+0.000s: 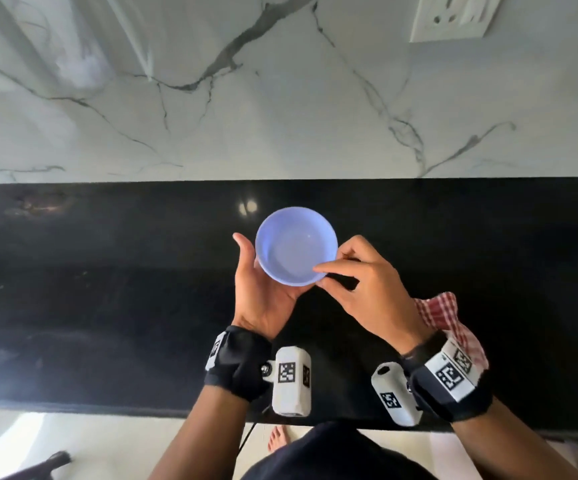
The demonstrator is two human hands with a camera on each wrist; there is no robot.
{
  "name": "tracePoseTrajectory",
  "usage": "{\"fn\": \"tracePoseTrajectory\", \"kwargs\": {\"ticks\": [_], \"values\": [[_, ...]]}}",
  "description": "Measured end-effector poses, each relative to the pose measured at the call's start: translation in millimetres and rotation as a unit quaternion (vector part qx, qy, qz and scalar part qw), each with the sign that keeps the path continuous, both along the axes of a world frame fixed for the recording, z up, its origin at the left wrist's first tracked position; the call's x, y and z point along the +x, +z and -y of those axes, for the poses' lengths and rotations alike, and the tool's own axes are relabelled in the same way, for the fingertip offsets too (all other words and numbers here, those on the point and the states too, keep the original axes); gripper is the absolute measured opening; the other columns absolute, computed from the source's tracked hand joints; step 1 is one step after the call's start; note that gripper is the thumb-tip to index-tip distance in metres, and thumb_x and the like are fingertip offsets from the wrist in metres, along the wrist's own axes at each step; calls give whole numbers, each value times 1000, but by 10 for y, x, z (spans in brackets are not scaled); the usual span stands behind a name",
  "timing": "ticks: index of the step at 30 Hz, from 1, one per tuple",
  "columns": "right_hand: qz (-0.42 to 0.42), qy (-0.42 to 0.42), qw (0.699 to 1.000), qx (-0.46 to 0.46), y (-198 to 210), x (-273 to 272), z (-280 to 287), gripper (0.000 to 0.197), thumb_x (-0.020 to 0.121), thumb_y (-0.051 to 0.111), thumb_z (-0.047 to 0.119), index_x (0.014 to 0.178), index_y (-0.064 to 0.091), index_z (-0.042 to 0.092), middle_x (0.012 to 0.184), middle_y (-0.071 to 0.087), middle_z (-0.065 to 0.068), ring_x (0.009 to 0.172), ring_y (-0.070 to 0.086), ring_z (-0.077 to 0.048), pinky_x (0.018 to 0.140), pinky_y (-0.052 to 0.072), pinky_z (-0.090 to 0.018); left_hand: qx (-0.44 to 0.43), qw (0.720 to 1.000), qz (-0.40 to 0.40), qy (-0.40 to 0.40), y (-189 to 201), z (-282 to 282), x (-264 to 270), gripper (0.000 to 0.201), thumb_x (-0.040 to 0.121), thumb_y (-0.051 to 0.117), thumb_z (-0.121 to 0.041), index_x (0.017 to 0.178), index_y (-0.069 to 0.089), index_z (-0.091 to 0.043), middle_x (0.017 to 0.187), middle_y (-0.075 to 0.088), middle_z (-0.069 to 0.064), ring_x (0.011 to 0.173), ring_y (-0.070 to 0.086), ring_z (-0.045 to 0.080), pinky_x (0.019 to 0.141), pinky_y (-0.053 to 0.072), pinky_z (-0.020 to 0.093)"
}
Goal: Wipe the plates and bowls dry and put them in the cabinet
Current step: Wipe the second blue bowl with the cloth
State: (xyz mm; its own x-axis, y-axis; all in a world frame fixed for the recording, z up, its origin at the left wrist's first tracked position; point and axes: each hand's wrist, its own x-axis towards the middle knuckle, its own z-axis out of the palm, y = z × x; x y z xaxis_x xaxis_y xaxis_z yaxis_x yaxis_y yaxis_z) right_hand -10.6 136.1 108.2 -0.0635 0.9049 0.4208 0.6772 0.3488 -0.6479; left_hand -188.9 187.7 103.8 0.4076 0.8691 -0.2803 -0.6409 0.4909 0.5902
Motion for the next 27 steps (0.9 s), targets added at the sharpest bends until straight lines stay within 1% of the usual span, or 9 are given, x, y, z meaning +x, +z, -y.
{"fn": "tracePoseTrajectory", "kwargs": {"ticks": [6,10,13,15,16,18,22,25,27], "values": [[-81,-25,996,22,81,378,156,41,89,77,10,128,69,16,103,58,2,97,63,-16,82,58,-28,-34,999,34,9,-28,-61,287,83,99,38,-74,150,54,-10,153,52,21,142,50,41,108,44,59],[30,-122,985,-119,-213,858,277,37,89,73,30,125,68,26,110,57,8,107,58,-12,89,53,-36,-47,997,60,2,-135,-42,434,67,101,40,-70,134,69,-20,144,60,14,133,56,37,101,51,57],[261,-81,897,-348,-545,1141,406,69,86,67,54,149,44,38,140,43,6,137,36,-21,111,35,-41,-56,996,75,4,-212,-3,536,62,102,43,-65,135,69,-19,145,60,13,132,57,38,101,50,56],[311,-30,844,-436,-778,1228,522,89,83,67,59,157,21,42,155,21,6,150,14,-22,118,24,-47,-48,996,73,-4,-252,20,587,60,103,41,-65,131,71,-21,142,62,12,130,58,37,102,50,54],[309,-21,839,-447,-869,1256,580,94,82,70,57,158,16,42,157,13,8,151,9,-22,118,25,-50,-45,996,71,-7,-263,38,609,60,104,40,-65,130,72,-22,141,62,12,129,59,36,101,50,53],[285,-41,861,-419,-1013,1309,641,87,83,74,46,155,25,41,155,17,11,148,20,-20,112,36,-49,-40,997,67,-11,-268,60,619,60,104,39,-65,131,70,-22,139,63,11,127,61,35,101,49,52],[180,-89,926,-320,-1035,1414,594,34,94,63,13,126,66,25,126,52,12,120,54,-19,87,49,-38,-7,1000,9,-8,-242,63,636,59,103,40,-63,133,67,-21,137,63,10,126,60,33,102,46,52],[51,-125,944,-302,-869,1446,489,13,95,66,14,105,70,21,108,57,12,100,63,-16,83,42,-32,7,999,-47,-14,-249,43,663,58,101,42,-60,132,69,-19,134,66,8,126,59,31,104,46,48],[-25,-140,956,-256,-667,1418,392,15,91,71,11,94,66,25,102,58,10,95,66,-16,82,43,-28,13,996,-86,-23,-270,16,672,66,101,47,-59,145,58,-12,138,63,9,129,57,31,108,44,48]]}}
